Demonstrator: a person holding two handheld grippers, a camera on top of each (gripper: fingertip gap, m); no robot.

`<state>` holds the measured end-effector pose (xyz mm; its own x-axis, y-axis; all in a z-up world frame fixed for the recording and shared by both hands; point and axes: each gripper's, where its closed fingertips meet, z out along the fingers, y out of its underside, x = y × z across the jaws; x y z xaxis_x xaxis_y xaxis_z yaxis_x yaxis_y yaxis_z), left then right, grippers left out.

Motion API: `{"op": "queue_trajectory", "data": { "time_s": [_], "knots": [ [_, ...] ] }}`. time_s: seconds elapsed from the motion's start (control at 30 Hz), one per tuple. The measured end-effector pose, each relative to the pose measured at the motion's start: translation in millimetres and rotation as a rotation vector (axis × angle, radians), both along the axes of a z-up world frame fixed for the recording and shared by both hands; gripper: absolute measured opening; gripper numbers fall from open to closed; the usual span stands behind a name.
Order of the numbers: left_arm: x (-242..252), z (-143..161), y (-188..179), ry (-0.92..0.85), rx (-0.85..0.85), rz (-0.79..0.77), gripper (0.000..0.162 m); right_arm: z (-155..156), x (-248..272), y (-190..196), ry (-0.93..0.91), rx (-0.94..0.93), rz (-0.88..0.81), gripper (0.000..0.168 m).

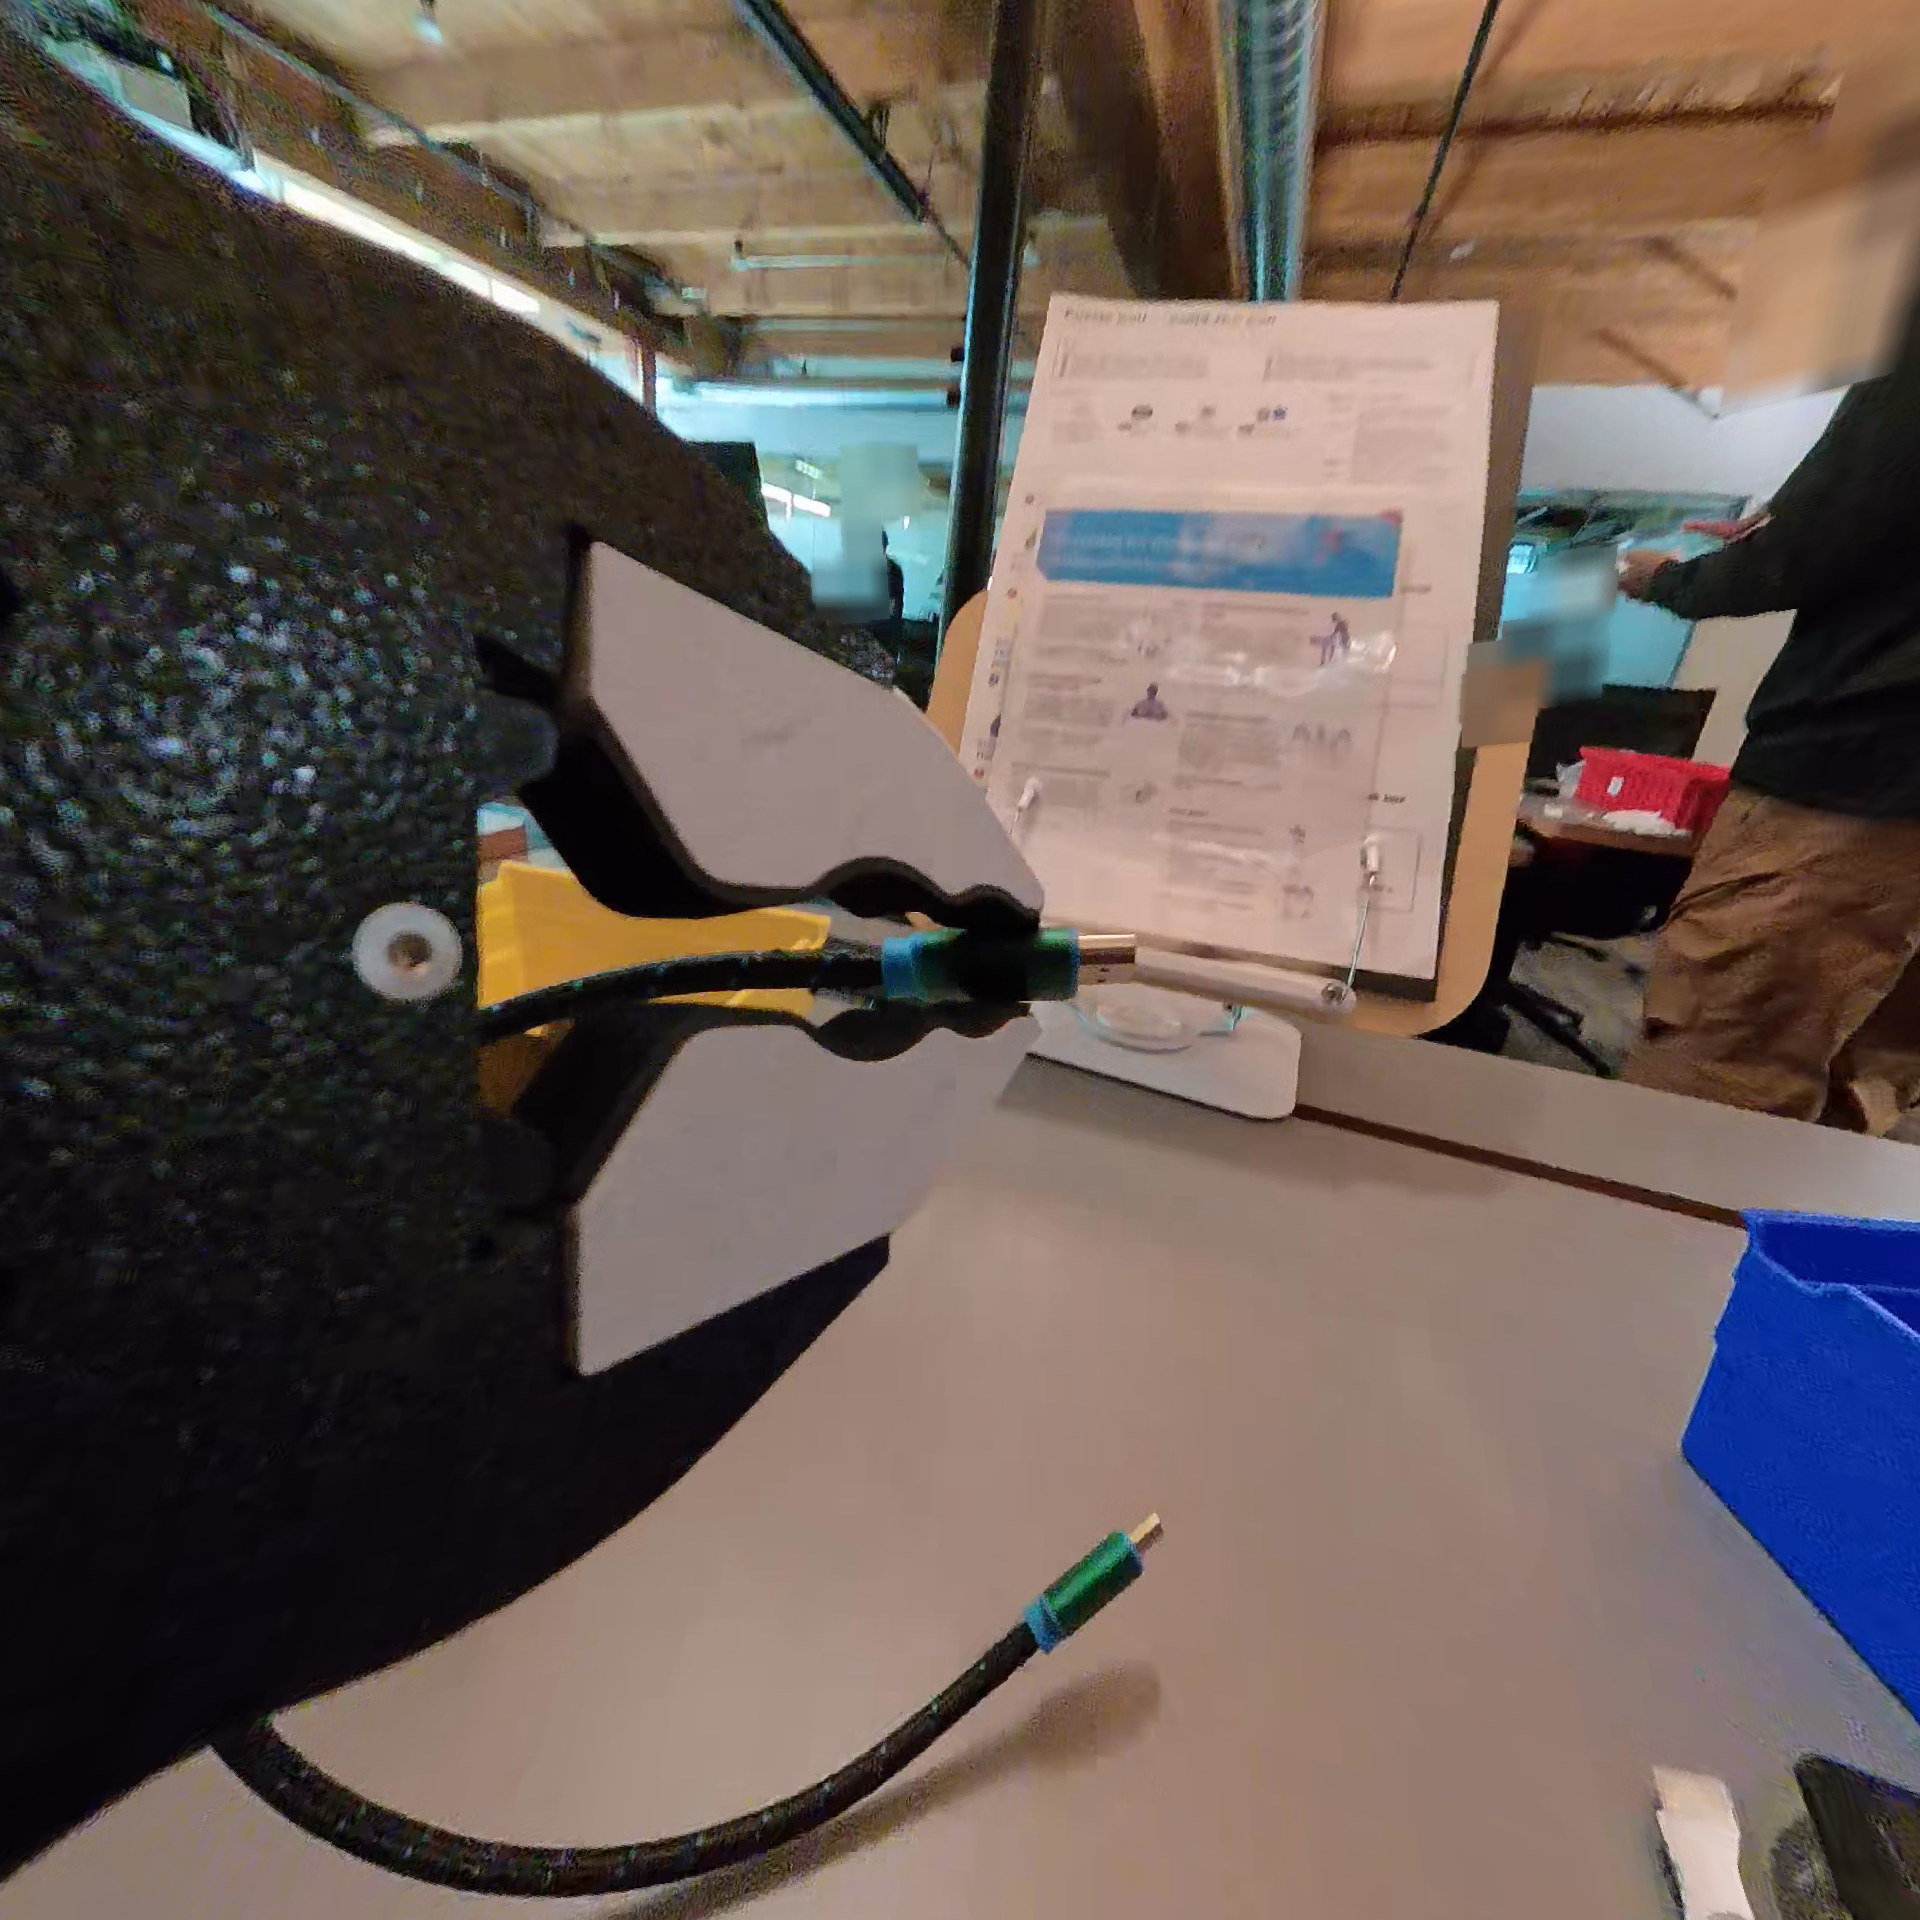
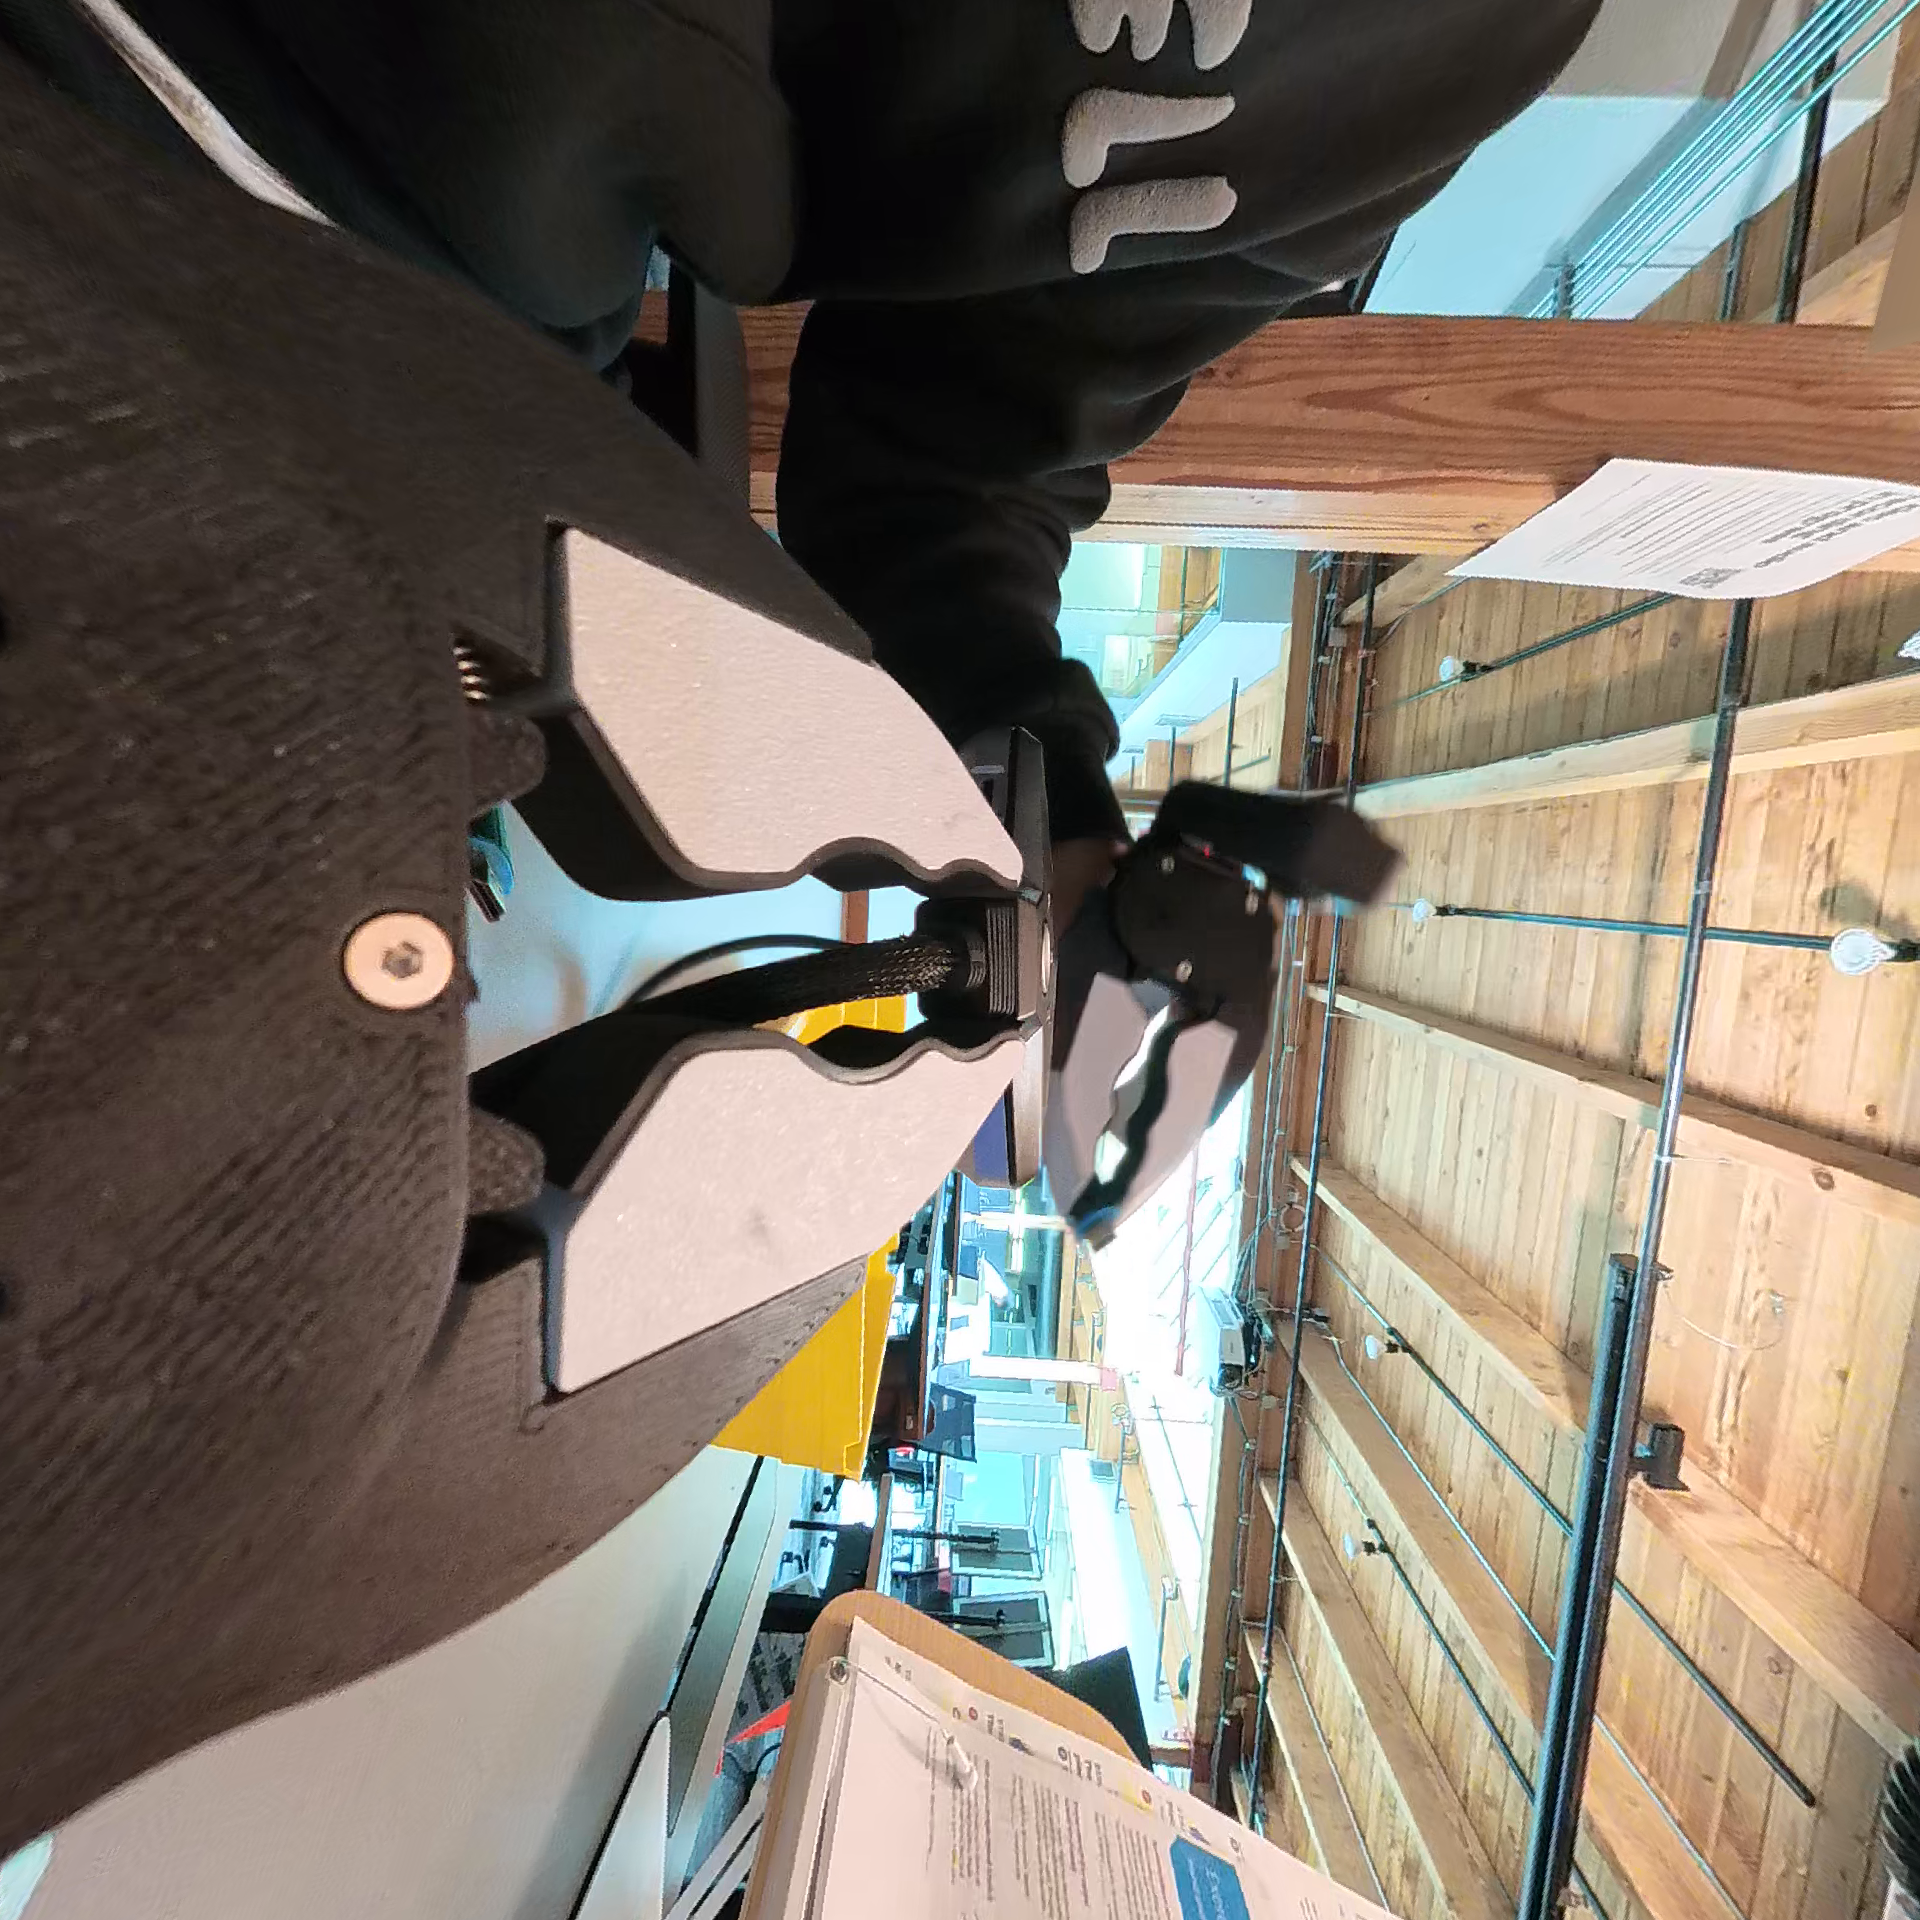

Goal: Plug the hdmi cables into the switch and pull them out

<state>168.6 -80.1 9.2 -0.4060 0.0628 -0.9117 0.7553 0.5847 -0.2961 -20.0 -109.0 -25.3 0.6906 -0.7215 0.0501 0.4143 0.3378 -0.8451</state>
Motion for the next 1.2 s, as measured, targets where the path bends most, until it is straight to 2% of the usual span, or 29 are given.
{"op": "queue_trajectory", "data": {
  "time_s": [0.2, 0.4, 0.57, 0.67, 0.73, 0.87, 0.97, 1.1, 1.17, 1.2],
  "knots": [
    [17.6, -62.0, -4.7, 0.444, 0.255, 0.066, 0.012, -2.4, 1.1, 3.1, 0.013, -0.018, 0.011, 0.022],
    [-4.2, -135.8, -25.0, 0.936, 0.616, 0.011, 0.011, -3.7, 0.2, 5.7, 0.016, -0.032, 0.023, 0.022],
    [-16.2, -181.3, -46.3, 1.111, 0.769, -0.079, 0.011, -6.3, 0.1, 10.0, 0.022, -0.058, 0.035, 0.022],
    [-21.5, -197.1, -55.8, 1.223, 0.789, -0.111, 0.011, -6.6, 0.1, 10.8, 0.024, -0.062, 0.042, 0.023],
    [-24.0, -196.8, -60.4, 1.289, 0.777, -0.151, 0.015, -7.4, -0.6, 13.3, 0.028, -0.069, 0.06, 0.022],
    [-24.9, -187.6, -45.4, 1.379, 0.883, -0.176, 0.023, -10.8, -0.8, 20.5, 0.039, -0.102, 0.09, 0.022],
    [-21.3, -190.2, -33.1, 1.353, 0.955, -0.164, 0.027, -12.7, 0.4, 23.3, 0.046, -0.119, 0.095, 0.022],
    [-19.1, -196.2, -30.0, 1.201, 0.957, -0.186, 0.022, -13.0, 2.0, 21.6, 0.05, -0.115, 0.082, 0.023],
    [-14.6, -200.1, -32.8, 1.08, 0.899, -0.176, 0.01, -13.3, 2.3, 22.2, 0.051, -0.119, 0.081, 0.023],
    [-13.8, -201.0, -33.3, 1.026, 0.866, -0.182, 0.01, -13.7, 2.5, 22.4, 0.053, -0.12, 0.081, 0.022]
  ]
}}
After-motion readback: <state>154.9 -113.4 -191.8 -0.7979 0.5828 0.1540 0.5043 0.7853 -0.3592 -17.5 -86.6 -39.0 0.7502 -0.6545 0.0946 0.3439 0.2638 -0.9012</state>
